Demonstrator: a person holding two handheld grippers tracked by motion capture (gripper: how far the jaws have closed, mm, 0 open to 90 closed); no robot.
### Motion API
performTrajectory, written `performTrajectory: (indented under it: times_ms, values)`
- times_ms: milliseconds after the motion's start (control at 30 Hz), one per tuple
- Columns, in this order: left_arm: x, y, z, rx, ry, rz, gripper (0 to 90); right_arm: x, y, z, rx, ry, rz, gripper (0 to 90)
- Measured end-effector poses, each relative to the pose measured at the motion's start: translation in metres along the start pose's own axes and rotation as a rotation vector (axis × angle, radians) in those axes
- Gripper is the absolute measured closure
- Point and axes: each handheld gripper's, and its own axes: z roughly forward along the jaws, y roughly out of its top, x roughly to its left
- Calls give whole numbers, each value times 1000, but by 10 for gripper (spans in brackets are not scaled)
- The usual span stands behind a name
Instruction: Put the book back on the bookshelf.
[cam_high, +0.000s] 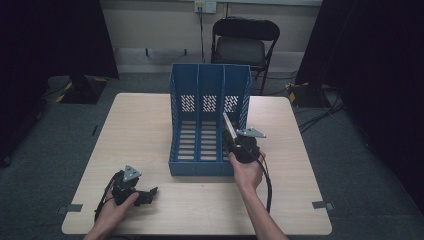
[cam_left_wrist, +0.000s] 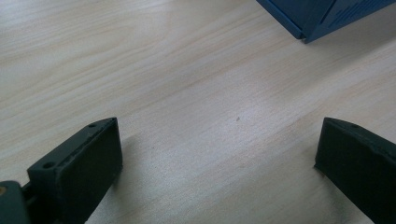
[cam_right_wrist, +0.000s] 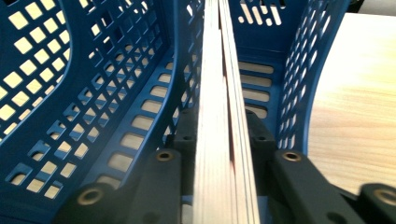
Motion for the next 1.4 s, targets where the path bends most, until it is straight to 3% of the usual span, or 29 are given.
performTrajectory:
  times_ms: [200, 400, 467, 533, 733, 933, 1000, 1067, 1300, 1400]
  values:
    - [0, 0, 0, -1, -2, -4, 3, -3, -9, 1, -8, 27, -18, 655]
    - [0, 0, 0, -1, -2, -4, 3, -7, -17, -7, -76, 51, -1, 586]
    - [-1, 0, 0, 0, -2, -5, 2, -7, -20, -8, -95, 45, 18, 605]
    - [0, 0, 0, 0, -2, -4, 3, -6, -23, -10, -149, 40, 43, 610]
    - [-1, 0, 0, -1, -2, -5, 3, -1, -25, -11, -232, -12, 38, 645]
    - [0, 0, 0, -1, -2, -5, 3, 4, -24, -4, -217, -27, 31, 661]
    - [0, 0, 0, 0, -2, -3, 3, 6, -25, -3, -224, -55, 30, 679]
    - [0, 0, 0, 1, -2, -3, 3, 7, -25, -3, -222, -53, 36, 691]
    - [0, 0, 0, 1, -1, -1, 3, 12, -24, 1, -204, -115, -2, 736]
    - [0, 0, 0, 0, -2, -5, 3, 15, -24, 1, -203, -117, 0, 760]
